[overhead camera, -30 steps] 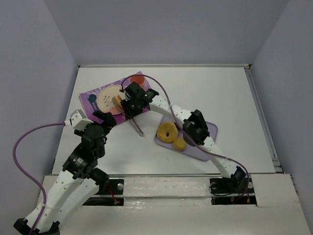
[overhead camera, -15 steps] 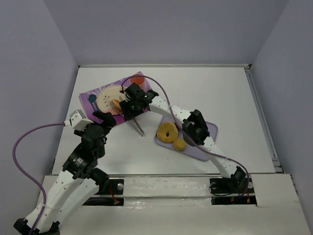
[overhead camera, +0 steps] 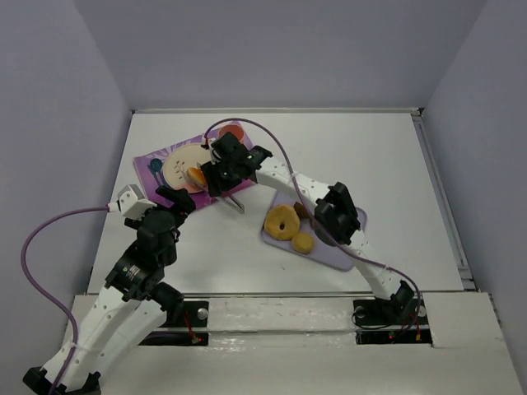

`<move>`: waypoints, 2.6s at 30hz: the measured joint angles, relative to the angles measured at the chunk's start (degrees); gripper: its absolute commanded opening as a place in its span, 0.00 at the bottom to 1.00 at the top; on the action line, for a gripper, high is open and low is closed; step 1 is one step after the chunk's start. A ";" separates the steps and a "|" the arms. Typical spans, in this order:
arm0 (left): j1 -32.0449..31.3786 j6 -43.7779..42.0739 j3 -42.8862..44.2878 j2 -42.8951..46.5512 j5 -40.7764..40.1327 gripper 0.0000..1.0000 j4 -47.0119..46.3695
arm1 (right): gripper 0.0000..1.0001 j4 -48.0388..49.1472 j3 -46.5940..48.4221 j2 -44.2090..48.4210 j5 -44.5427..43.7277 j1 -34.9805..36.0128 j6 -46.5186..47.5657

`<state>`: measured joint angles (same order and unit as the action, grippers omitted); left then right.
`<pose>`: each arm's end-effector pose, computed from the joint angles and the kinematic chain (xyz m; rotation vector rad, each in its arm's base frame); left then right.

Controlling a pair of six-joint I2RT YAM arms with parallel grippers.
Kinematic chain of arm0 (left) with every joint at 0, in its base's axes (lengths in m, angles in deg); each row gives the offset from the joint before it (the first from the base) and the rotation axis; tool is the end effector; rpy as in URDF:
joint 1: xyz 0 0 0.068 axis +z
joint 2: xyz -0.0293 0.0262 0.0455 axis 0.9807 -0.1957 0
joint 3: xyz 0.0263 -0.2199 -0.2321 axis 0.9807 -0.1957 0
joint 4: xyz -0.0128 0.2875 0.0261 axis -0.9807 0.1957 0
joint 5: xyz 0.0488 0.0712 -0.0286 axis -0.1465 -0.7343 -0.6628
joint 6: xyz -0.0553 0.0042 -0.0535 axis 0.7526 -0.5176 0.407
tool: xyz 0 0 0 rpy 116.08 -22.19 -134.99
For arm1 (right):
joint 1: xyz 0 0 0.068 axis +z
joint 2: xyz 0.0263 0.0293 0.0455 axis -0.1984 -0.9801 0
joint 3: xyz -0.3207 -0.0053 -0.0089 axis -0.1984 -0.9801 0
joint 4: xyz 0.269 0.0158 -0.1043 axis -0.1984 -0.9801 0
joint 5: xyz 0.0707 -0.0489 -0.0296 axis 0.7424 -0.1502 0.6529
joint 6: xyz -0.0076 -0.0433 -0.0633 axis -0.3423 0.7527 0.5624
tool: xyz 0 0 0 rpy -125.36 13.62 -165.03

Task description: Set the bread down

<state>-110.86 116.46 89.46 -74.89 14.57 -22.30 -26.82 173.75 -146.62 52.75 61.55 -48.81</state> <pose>0.1292 -0.0289 0.3271 -0.7120 1.5787 -0.3439 0.4056 0.5043 0.2149 -0.8873 2.3781 0.7009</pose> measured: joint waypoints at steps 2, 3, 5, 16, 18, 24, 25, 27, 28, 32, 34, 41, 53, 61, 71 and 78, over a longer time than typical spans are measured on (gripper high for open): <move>0.00 0.00 0.00 0.00 0.00 0.99 0.00 | 0.57 0.24 -0.09 1.57 -0.15 0.00 0.00; 0.00 0.00 0.00 0.00 0.00 0.99 -0.02 | 0.56 0.44 -0.09 2.12 -0.20 0.00 0.02; 0.00 0.00 0.00 0.00 0.00 0.99 -0.02 | 0.56 0.76 -0.15 3.26 -0.22 0.00 0.15; 0.00 -0.02 0.00 0.00 0.00 0.99 -0.02 | 0.49 2.82 -2.34 6.71 -2.51 0.00 0.35; 0.00 -0.02 0.00 0.00 0.00 0.99 -0.04 | 0.50 3.30 -3.10 7.17 -2.91 0.00 0.35; 0.00 -0.02 0.00 0.00 0.00 0.99 -0.04 | 0.56 3.85 -3.63 8.41 -3.21 -0.02 0.94; 0.00 -0.02 0.00 0.00 -0.02 0.99 -0.04 | 0.57 4.07 -3.80 8.76 -3.21 0.00 1.03; 0.00 -0.02 0.00 0.09 -0.02 0.99 -0.02 | 0.58 4.22 -3.91 9.20 -3.21 0.00 1.05; 0.00 -0.02 -0.02 0.22 -0.02 0.99 -0.02 | 0.60 4.39 -3.91 9.35 -3.19 0.00 1.07; 0.00 0.00 -0.02 0.87 -0.04 0.99 -0.04 | 0.60 5.18 -3.91 9.53 -3.06 -0.02 1.11; 0.00 0.00 -0.02 1.01 -0.04 0.99 -0.02 | 0.60 5.18 -4.07 9.53 -2.95 -0.02 1.14; 0.00 0.00 -0.02 1.09 -0.04 0.99 -0.02 | 0.57 5.42 -4.83 9.53 -3.52 0.00 1.27; 0.00 -0.02 -0.02 1.36 -0.04 0.99 -0.02 | 0.53 7.10 -17.40 24.72 -8.79 -0.70 1.66; 0.00 -0.02 -0.04 1.38 -0.02 0.99 -0.02 | 0.51 12.13 -30.34 43.87 -10.82 -3.72 2.40; 0.00 -0.04 -0.20 1.40 0.09 0.99 -0.11 | 0.50 15.50 -56.43 65.53 -17.29 -24.79 -2.49; 0.00 -0.09 -0.28 1.33 0.37 0.99 -0.31 | 0.49 15.34 -69.99 75.36 -20.17 -37.64 -5.40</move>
<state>-110.86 116.37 89.17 -73.56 14.94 -22.61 -11.47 103.76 -71.26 32.58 23.91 -54.21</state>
